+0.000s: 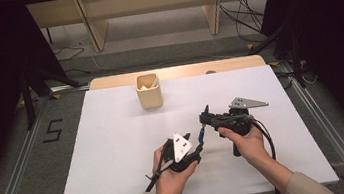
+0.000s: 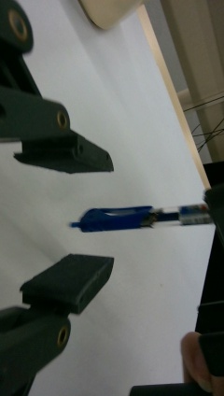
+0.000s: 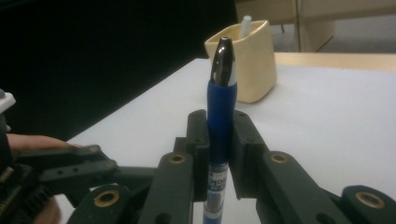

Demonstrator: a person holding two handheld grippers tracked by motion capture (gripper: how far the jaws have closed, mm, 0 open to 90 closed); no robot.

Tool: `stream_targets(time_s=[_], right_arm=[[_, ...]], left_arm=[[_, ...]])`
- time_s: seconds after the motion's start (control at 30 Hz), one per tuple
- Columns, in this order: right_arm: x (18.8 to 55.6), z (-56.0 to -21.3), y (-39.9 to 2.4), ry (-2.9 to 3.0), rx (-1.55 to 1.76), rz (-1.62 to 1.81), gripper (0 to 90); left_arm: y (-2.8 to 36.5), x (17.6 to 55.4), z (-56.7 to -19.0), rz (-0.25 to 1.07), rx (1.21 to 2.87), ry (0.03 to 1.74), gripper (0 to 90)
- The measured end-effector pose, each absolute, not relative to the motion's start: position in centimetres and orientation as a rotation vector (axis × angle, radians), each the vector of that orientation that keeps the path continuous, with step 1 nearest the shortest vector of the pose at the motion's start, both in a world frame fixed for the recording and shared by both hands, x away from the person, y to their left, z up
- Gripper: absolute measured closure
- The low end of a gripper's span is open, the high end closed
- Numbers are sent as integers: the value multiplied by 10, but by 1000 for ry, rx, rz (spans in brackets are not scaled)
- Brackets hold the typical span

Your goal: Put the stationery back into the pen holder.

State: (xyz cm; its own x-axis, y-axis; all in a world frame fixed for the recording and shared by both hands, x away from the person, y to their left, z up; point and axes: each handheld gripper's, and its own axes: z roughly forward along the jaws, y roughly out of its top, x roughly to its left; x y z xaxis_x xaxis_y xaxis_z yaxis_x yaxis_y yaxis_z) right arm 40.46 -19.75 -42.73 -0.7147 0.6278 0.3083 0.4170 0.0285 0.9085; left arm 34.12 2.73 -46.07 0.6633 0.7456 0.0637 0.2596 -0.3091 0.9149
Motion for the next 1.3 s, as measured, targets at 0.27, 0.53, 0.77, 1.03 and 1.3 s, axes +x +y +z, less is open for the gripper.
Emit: stream_targets(time_s=[0.27,0.53,0.77,1.03,1.3], right_arm=[[410,-421,-197,2075,1050,1725,801],[415,-416,-192,2053,1009,1702,801],[428,-408,-184,2016,978,1691,801],[453,-393,-169,1966,955,1675,801],[480,-376,-147,1927,955,1680,801]], left_arm=[[86,337,-456,617,1889,832,212],[138,331,-458,613,1895,840,209],[163,326,-467,626,1896,894,219],[172,326,-471,640,1893,924,225],[168,326,-474,631,1897,929,228]])
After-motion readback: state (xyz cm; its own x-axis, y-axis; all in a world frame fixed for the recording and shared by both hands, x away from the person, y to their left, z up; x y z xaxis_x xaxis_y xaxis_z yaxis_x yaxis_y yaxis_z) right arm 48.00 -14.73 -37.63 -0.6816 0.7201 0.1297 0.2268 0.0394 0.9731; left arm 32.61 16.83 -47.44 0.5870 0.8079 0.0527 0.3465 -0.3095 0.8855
